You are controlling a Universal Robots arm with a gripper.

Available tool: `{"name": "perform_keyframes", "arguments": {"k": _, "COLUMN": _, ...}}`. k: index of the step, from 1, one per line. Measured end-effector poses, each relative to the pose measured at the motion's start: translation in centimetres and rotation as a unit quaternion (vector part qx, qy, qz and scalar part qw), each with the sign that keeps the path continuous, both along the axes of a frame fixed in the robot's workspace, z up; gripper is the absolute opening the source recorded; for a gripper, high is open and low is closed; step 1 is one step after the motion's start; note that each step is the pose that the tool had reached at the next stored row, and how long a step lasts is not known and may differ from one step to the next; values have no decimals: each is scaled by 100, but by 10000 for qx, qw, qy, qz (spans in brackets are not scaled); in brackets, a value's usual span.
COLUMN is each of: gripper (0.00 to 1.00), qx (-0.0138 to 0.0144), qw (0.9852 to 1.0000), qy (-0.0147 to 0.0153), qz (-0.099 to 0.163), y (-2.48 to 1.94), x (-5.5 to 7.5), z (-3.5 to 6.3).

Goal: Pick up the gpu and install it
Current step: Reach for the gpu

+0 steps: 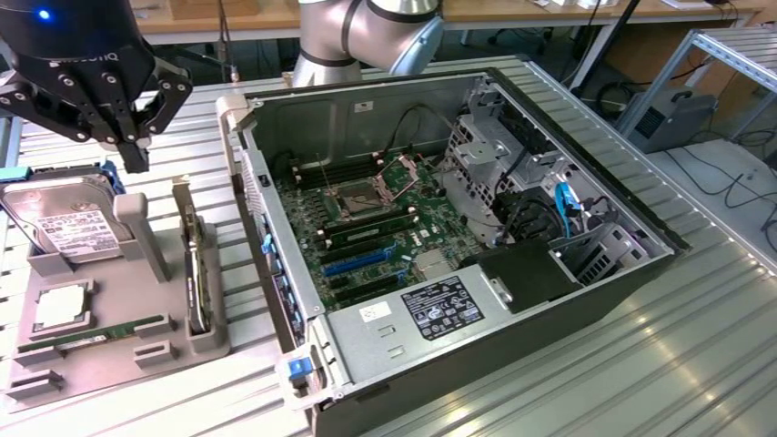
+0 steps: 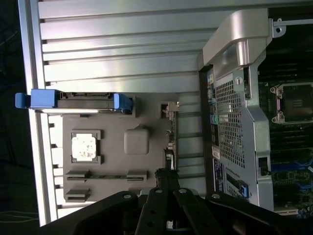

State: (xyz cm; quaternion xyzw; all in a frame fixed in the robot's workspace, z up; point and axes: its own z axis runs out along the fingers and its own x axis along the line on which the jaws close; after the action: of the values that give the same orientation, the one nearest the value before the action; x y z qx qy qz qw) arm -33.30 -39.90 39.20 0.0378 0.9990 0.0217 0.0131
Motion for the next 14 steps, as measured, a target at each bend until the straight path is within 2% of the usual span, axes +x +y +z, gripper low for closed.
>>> {"name": "perform_keyframes", "arguments": {"k": 10, "gripper": 11, "qx": 0, "qw": 10000, "qy": 0, "qz": 0, "y": -10, "x": -88, "z": -8}}
{"name": "perform_keyframes", "arguments": {"k": 14, "gripper": 11, "qx": 0, "qw": 10000, "qy": 0, "qz": 0, "y": -68, "x": -91, "z": -10}}
